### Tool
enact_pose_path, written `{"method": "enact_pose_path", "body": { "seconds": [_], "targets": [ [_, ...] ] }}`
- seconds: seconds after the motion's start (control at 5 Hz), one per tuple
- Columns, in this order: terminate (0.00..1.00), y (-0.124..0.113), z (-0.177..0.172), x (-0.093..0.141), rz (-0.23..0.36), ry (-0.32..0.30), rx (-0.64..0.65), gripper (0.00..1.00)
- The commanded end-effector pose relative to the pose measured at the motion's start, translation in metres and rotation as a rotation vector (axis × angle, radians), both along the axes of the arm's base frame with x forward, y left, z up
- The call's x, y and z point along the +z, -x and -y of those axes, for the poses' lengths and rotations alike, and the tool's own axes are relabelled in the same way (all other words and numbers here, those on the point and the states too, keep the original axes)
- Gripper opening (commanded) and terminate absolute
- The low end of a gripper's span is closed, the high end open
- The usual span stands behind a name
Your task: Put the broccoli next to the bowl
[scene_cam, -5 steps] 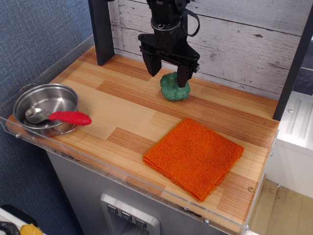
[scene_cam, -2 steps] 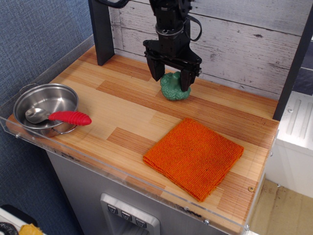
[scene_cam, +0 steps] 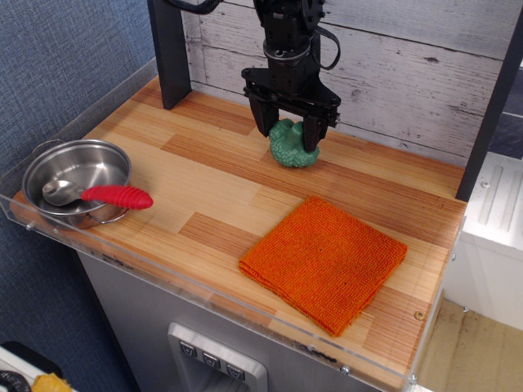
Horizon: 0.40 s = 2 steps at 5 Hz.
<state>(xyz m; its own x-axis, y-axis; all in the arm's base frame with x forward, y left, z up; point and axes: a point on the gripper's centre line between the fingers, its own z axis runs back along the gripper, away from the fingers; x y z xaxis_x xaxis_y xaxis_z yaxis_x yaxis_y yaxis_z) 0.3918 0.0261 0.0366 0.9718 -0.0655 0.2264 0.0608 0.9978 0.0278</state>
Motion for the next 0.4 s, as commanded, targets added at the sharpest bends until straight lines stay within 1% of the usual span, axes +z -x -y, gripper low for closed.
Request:
{"method": "enact_pose_path", "body": {
  "seconds": [0.0, 0.2],
  "targets": [
    [0.0, 0.005, -0.0005, 0.0127, 0.049, 0.01, -0.015, 0.0],
    [0.0, 0.0097, -0.0069, 0.022, 0.036, -0.004, -0.009, 0.0]
  ]
}}
